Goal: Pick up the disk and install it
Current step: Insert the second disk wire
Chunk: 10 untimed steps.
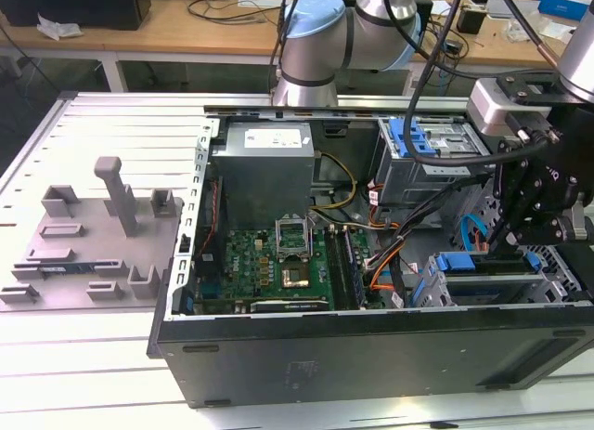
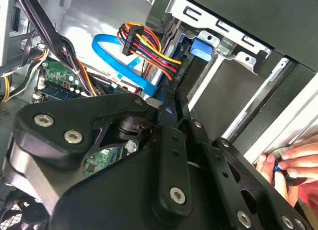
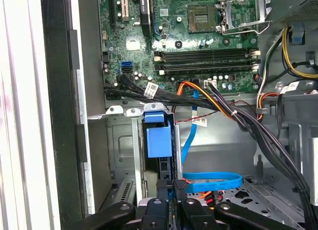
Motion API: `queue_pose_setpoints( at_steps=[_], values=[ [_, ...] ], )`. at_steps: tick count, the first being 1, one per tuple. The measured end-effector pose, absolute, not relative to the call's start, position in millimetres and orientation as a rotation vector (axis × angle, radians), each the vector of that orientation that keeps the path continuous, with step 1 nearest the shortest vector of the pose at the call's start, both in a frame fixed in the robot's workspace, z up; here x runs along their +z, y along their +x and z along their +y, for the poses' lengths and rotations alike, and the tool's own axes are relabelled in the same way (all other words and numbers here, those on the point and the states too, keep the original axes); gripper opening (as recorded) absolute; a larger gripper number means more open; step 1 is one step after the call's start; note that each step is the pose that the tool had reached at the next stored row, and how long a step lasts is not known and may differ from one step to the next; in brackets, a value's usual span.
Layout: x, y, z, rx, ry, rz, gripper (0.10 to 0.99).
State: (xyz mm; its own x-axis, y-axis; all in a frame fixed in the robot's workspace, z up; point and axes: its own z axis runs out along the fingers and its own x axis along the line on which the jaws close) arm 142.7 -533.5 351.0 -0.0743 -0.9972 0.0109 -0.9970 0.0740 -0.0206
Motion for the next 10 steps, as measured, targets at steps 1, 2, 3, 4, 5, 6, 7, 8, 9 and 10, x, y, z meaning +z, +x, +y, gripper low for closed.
queue_pose_setpoints(
  at_steps=[1, 2, 3, 4, 5, 6, 7, 8, 9, 10],
  values=[
    [350.8, 142.8, -533.5, -0.035, -2.133, 2.298, 0.165],
    [350.4, 142.9, -533.5, -0.035, -2.133, 2.298, 0.165],
    [350.1, 143.0, -533.5, -0.035, -2.134, 2.298, 0.165],
    [349.8, 143.2, -533.5, -0.035, -2.134, 2.298, 0.165],
    [349.4, 143.2, -533.5, -0.034, -2.134, 2.298, 0.165],
    [349.1, 143.3, -533.5, -0.034, -2.134, 2.298, 0.165],
    [348.9, 143.3, -533.5, -0.034, -2.134, 2.298, 0.165],
    [348.2, 143.3, -533.5, -0.034, -2.134, 2.298, 0.165],
    [347.6, 143.3, -533.5, -0.034, -2.134, 2.298, 0.165],
    [346.9, 143.3, -533.5, -0.034, -2.134, 2.298, 0.165]
  ],
)
